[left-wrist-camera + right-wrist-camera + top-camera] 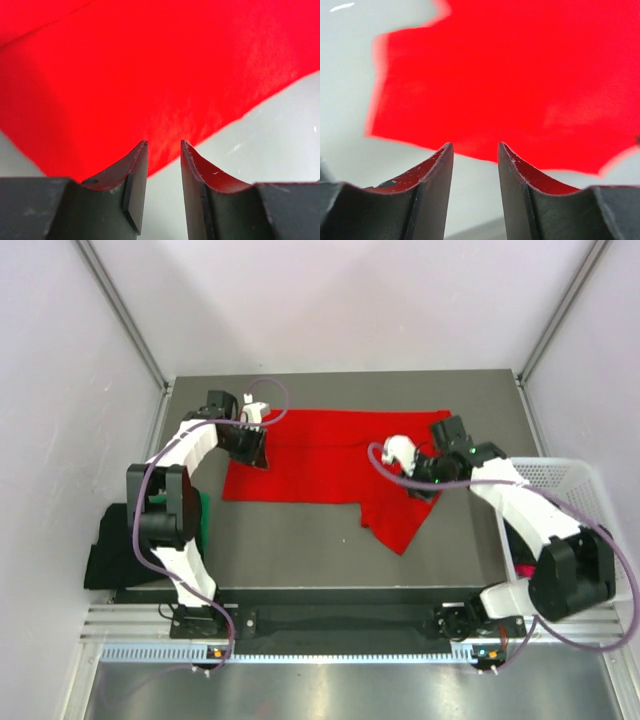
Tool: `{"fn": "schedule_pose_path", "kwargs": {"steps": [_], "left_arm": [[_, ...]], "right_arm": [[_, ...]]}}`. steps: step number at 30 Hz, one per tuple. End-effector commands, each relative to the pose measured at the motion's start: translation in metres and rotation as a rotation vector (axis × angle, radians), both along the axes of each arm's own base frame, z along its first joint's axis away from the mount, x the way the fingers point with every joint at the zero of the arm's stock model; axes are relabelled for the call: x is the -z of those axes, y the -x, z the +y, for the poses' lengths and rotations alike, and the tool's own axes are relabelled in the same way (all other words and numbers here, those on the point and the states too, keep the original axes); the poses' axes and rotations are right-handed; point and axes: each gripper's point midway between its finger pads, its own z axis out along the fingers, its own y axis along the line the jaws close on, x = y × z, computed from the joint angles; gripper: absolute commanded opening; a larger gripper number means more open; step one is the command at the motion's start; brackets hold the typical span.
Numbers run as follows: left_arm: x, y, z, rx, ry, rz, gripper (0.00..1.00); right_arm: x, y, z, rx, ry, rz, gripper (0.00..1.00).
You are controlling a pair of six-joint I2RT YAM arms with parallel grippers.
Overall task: Fold and stack the t-shirts
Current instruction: Fold the tshirt
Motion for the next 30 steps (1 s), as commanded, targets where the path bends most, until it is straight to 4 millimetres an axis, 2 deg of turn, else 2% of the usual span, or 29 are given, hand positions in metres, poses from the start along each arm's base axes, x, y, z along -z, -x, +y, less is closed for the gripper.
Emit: {"fn": "schedule_pose_path", "kwargs": {"steps": [1,2,3,4,5,6,10,17,20,25,30], "left_arm": [[-0.016,0.015,0.012,0.049,-0.064,-0.006,0.38],[-0.013,0.019,0.013,0.042,-0.072,0.025,0.38],[-0.01,0.02,0.015,0.025,-0.081,0.043,0.38],[-0.003,0.02,0.019,-0.01,-0.094,0.072,0.38],[-0.002,0.02,0.02,-0.029,-0.089,0.079,0.38],[0.001,0.017,0.02,-0.04,-0.082,0.075,0.38],[-0.002,0.011,0.026,-0.098,-0.097,0.068,0.43],[-0.015,0.009,0.027,-0.104,-0.097,0.029,0.44],[-0.015,0.01,0.025,-0.099,-0.086,0.034,0.44],[-0.012,0.01,0.023,-0.09,-0.079,0.047,0.43],[-0.013,0.01,0.022,-0.086,-0.074,0.046,0.43]], "right_arm": [[0.024,0.063,0.028,-0.236,-0.002,0.076,0.41],[0.041,0.078,0.027,-0.259,0.026,0.103,0.41],[0.046,0.085,0.042,-0.308,0.027,0.077,0.41],[0.051,0.092,0.045,-0.332,0.038,0.07,0.4],[0.066,0.102,0.042,-0.347,0.072,0.081,0.39],[0.07,0.11,0.054,-0.398,0.075,0.054,0.39],[0.094,0.128,0.053,-0.458,0.158,0.045,0.37],[0.101,0.124,0.049,-0.441,0.192,-0.001,0.37],[0.102,0.125,0.046,-0.443,0.201,0.0,0.36],[0.091,0.12,0.042,-0.431,0.206,-0.052,0.36],[0.102,0.125,0.03,-0.428,0.263,-0.019,0.39]]}}
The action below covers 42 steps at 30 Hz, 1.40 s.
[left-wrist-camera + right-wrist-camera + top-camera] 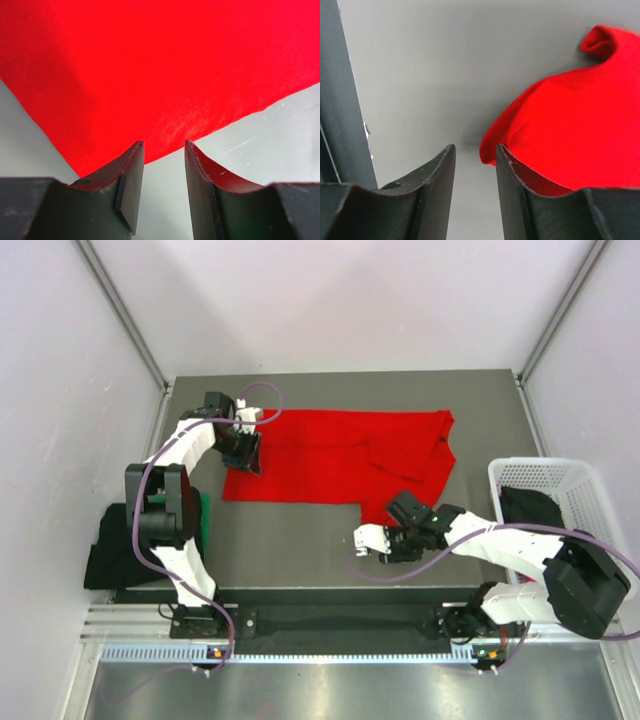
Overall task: Fold and stack the t-shirts
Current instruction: Fold the tshirt
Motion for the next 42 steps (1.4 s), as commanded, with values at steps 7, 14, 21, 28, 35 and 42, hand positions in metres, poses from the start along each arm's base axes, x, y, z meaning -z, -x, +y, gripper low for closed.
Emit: {"fn": "schedule_pose_path", "kwargs": {"steps": [7,14,21,28,35,42], "left_arm": [[-0.016,-0.001,-0.001,0.009,0.016,-0.036,0.43],[-0.018,0.001,0.003,0.0,0.004,-0.04,0.43],[-0.027,0.011,0.025,0.017,-0.097,-0.026,0.43],[-0.008,0.046,0.053,0.114,-0.232,0.088,0.44],[0.008,0.051,0.063,0.108,-0.284,0.149,0.45],[0.027,0.04,0.083,0.048,-0.312,0.173,0.45]], "right_arm": [[0.022,0.008,-0.008,-0.015,0.077,0.053,0.39],[0.019,-0.003,-0.006,0.016,0.087,0.017,0.02],[-0.05,-0.028,0.009,0.077,-0.043,-0.137,0.0],[-0.055,-0.039,-0.004,0.14,-0.042,-0.166,0.0],[-0.058,-0.045,0.001,0.152,-0.049,-0.161,0.0],[-0.054,-0.045,-0.002,0.159,-0.048,-0.155,0.0]]}}
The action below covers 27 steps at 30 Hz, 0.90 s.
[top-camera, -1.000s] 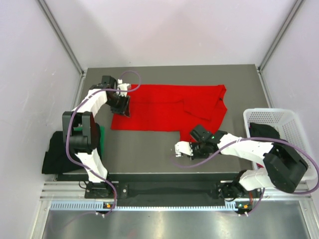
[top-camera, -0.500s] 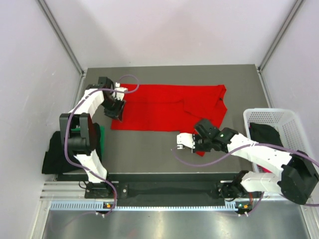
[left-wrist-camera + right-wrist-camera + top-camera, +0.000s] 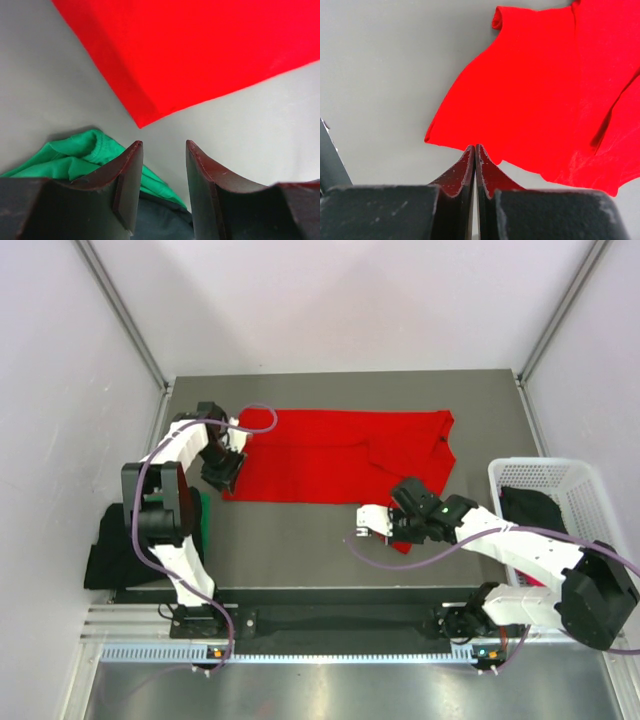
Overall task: Fold and stack the t-shirts
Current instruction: Fold the tshirt
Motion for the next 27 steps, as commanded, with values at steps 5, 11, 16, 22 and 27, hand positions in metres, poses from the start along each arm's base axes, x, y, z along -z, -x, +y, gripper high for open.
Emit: {"fn": "schedule_pose_path", "kwargs": {"steps": [5,11,16,22,27], "left_arm": [[0.027,-0.01,0.02,-0.046,-0.038,0.026,0.45],[0.04,-0.016,0.018,-0.053,-0.021,0.036,0.44],[0.05,-0.017,0.011,-0.063,0.018,0.058,0.35],[0.049,-0.011,0.009,-0.073,0.03,0.085,0.0],[0.027,-0.019,0.008,-0.076,0.036,0.038,0.0]], "right_arm": [[-0.011,-0.01,0.004,0.033,-0.036,-0.019,0.0],[-0.008,-0.013,0.002,0.051,-0.037,-0.015,0.0],[-0.01,-0.018,-0.002,0.09,-0.05,-0.017,0.0],[-0.022,-0.032,-0.011,0.164,-0.08,-0.04,0.0],[-0.023,-0.026,-0.016,0.169,-0.1,-0.007,0.0]]}}
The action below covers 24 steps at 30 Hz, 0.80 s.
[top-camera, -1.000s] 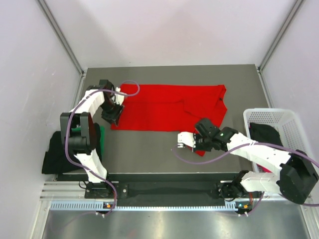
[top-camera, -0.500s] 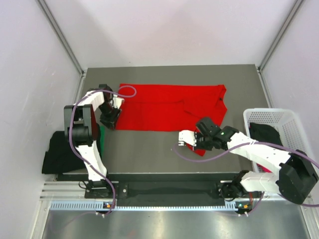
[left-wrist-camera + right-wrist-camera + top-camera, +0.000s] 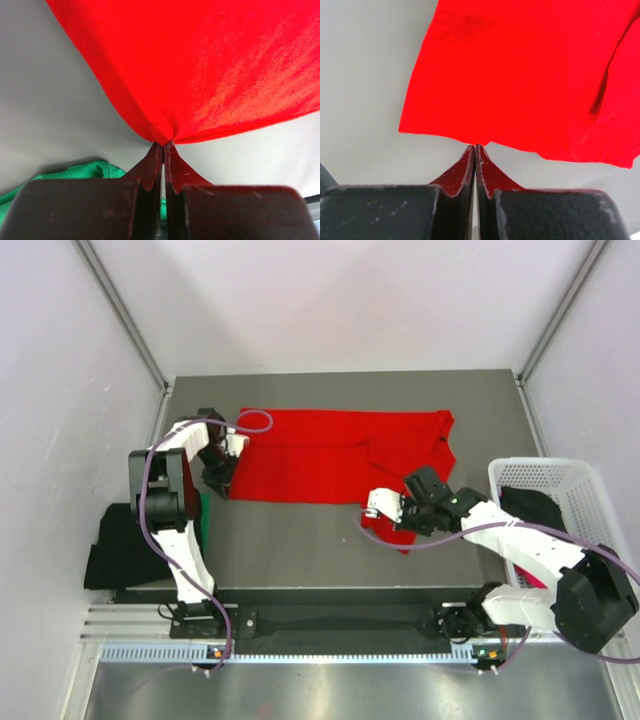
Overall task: Fold and stack the t-shirts
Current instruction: Fold the tshirt
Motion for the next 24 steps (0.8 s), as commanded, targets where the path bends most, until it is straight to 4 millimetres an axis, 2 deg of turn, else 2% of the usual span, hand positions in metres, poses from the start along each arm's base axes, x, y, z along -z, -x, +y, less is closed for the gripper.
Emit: {"fn": "schedule_pose_path", "kwargs": {"steps": [1,2,4,8,19,24], "left_arm": [[-0.017,-0.013,-0.004,-0.01,0.027,-0.054,0.0],[-0.019,-0.015,-0.004,-0.011,0.025,-0.061,0.0],[-0.018,-0.014,-0.003,-0.007,0.022,-0.054,0.0],[-0.011,-0.009,-0.002,-0.01,0.02,-0.04,0.0],[-0.009,-0.007,-0.005,-0.016,0.032,-0.03,0.0],[-0.007,-0.007,-0.004,-0.012,0.025,-0.028,0.0]], "right_arm": [[-0.019,0.0,0.01,-0.015,-0.082,0.002,0.01],[-0.015,0.012,0.013,-0.051,-0.092,0.056,0.07],[-0.01,0.024,0.016,-0.078,-0.114,0.097,0.3],[0.001,0.046,0.014,-0.153,-0.101,0.198,0.42],[0.031,0.048,0.014,-0.179,-0.054,0.273,0.52],[0.043,0.046,0.017,-0.185,-0.046,0.298,0.52]]}}
